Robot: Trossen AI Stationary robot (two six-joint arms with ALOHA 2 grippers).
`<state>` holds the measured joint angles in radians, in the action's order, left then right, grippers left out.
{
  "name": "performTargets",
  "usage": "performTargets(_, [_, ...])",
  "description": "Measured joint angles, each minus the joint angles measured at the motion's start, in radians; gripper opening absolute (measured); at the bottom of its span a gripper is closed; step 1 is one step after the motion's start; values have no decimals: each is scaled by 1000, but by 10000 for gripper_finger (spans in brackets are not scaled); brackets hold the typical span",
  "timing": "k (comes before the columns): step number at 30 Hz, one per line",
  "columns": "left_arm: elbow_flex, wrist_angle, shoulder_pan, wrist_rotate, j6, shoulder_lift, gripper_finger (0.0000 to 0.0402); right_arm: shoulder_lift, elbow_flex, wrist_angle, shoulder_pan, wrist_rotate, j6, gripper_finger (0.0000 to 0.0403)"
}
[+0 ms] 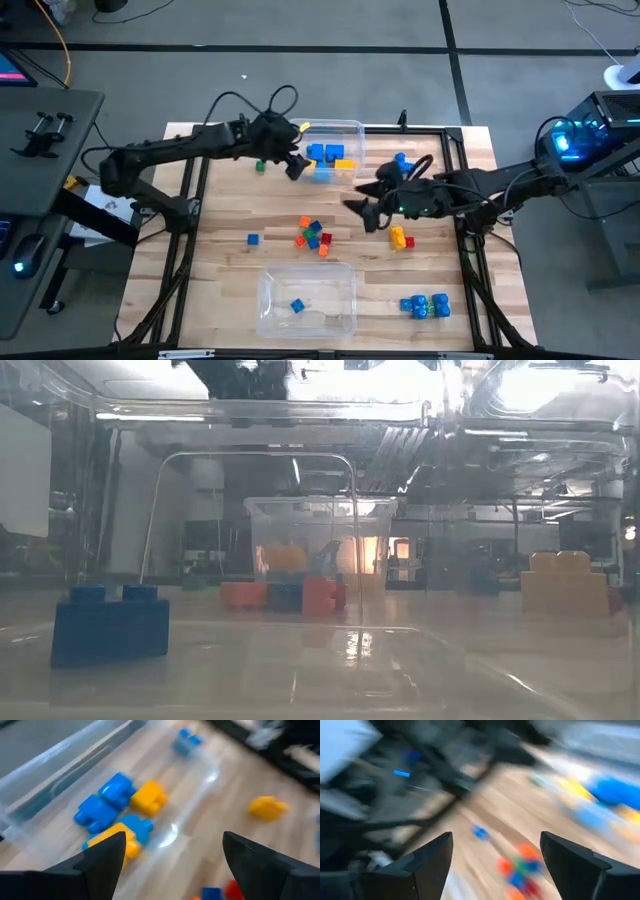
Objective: Sort blocks by size
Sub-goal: Put the large yellow game piece into the top transparent bin
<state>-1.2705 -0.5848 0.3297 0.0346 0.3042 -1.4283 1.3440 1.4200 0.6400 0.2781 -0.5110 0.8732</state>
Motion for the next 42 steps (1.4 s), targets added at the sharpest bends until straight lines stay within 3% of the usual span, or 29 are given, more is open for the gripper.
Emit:
performTargets(5, [0,37,-109,24,-8,150,316,-7,-46,527,5,17,369,296])
performTargets(7, [0,71,-167,52,0,208,316,-14,-124,594,12,87,466,296])
performTargets(11, [-2,121,-290,142,35,287,316,-39,-349,503,17,301,581,296])
performTargets(14, [-2,137,-377,241,69,315,316,-37,-485,421,17,383,655,296])
performTargets(20, [-2,138,-507,422,123,303,316,-14,-568,320,8,344,751,296])
performTargets(26, [-1,166,-602,471,160,267,316,73,-557,303,-13,340,724,296])
performTargets(32, [0,371,-732,470,0,257,316,166,-557,259,-47,336,712,293])
performTargets(42, [0,362,-830,577,13,262,317,245,-557,198,-84,381,651,215])
